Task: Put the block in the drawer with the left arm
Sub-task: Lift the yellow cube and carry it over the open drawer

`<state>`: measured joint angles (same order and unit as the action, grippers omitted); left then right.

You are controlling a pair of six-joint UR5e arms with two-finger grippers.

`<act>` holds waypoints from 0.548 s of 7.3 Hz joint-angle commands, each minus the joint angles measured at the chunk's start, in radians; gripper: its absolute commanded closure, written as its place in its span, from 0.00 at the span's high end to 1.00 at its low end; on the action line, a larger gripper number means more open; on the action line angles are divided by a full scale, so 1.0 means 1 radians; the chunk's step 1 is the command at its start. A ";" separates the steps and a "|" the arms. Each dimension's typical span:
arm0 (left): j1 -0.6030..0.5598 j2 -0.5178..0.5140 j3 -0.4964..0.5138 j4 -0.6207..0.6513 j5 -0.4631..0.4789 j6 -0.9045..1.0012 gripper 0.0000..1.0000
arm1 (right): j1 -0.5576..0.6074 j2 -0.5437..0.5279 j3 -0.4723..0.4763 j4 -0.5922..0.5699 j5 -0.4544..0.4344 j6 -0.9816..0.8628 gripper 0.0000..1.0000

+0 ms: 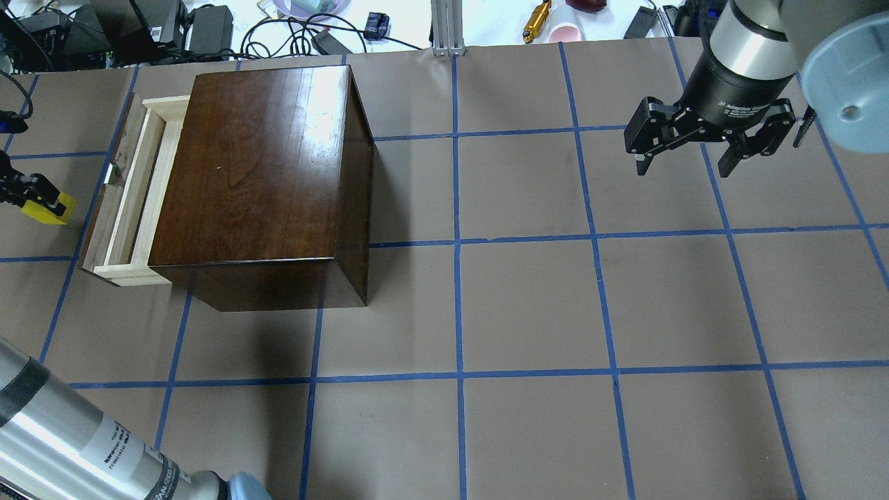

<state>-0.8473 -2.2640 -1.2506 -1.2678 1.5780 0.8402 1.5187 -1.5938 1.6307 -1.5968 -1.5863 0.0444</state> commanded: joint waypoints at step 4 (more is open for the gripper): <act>-0.022 0.199 -0.024 -0.211 -0.006 -0.041 0.26 | 0.000 0.000 0.000 0.000 0.000 0.000 1.00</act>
<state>-0.8642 -2.1141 -1.2625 -1.4252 1.5736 0.8240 1.5187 -1.5938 1.6306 -1.5969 -1.5863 0.0445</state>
